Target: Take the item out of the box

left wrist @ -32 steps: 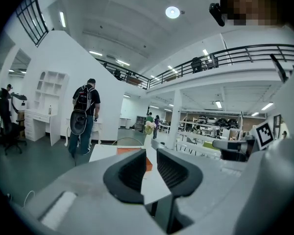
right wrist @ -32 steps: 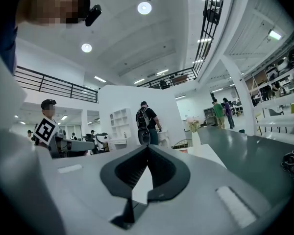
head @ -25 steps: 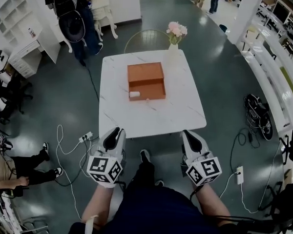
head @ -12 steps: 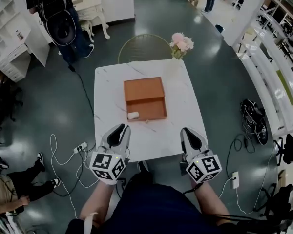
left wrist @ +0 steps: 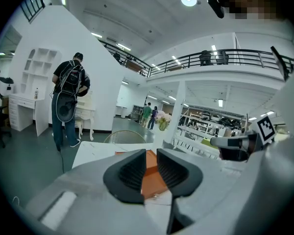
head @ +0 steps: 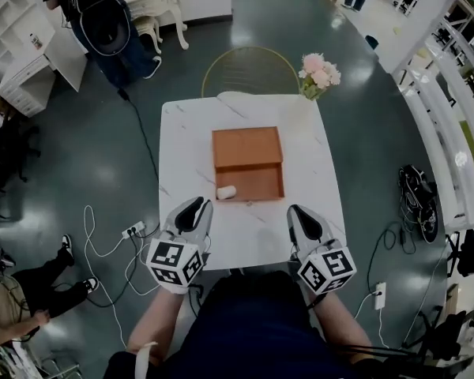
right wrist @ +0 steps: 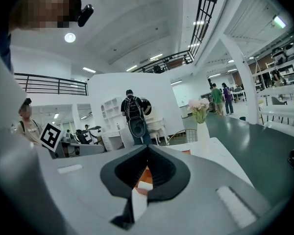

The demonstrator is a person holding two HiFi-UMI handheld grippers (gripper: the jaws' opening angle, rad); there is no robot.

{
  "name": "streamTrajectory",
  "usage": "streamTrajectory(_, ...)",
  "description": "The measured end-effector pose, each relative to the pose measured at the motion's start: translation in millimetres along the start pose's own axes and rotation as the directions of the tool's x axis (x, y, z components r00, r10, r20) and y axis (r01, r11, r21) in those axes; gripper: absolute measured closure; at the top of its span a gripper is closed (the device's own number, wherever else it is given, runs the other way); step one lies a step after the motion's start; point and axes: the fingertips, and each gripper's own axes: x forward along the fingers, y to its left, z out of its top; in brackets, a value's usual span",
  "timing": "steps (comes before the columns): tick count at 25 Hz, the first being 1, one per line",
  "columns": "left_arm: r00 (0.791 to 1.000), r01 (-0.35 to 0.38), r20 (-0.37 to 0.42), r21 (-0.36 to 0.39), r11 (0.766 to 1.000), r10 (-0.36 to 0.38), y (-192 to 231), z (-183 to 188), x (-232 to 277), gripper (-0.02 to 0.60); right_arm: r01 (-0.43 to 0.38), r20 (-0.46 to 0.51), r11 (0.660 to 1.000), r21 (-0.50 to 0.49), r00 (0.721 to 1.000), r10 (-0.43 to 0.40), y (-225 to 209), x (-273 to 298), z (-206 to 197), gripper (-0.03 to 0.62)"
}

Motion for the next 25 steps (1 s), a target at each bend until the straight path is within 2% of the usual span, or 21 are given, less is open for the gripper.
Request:
streamTrajectory(4,0.999,-0.029,-0.028,0.006,1.0,0.029,6,-5,13,0.506,-0.026,-0.015,1.0,0.005,1.0,0.026,-15,13,-1,0.592)
streamTrajectory(9,0.996,-0.044,-0.076,0.05,0.998,0.047,0,-7,31,0.506,-0.092,-0.029,0.996,0.013,0.995,0.093,-33,26,8,0.592)
streamTrajectory(12,0.984,-0.044,-0.168,0.108,0.993,0.062,2,-18,48,0.473,-0.131,-0.026,0.991,0.011,0.991,0.132,-41,30,18,0.592)
streamTrajectory(15,0.958,-0.001,-0.281,0.174,0.985,0.051,0,-34,69,0.462,-0.149,-0.033,0.988,0.028,0.988,0.15,-53,32,19,0.592)
streamTrajectory(18,0.929,0.03,-0.366,0.229,0.973,0.058,4,-50,91,0.454,-0.151,-0.04,0.986,0.073,0.987,0.154,-68,34,15,0.592)
streamTrajectory(21,0.889,0.039,-0.452,0.225,0.974,0.069,17,-75,115,0.412,-0.134,-0.058,0.986,0.099,0.988,0.14,-85,34,7,0.592)
streamTrajectory(23,0.839,0.063,-0.54,0.213,0.975,0.064,26,-101,130,0.384,-0.115,-0.072,0.986,0.12,0.99,0.125,-96,34,1,0.592)
streamTrajectory(25,0.763,0.118,-0.644,0.222,0.968,0.055,33,-131,141,0.38,-0.1,-0.079,0.985,0.14,0.991,0.111,-105,35,-2,0.592)
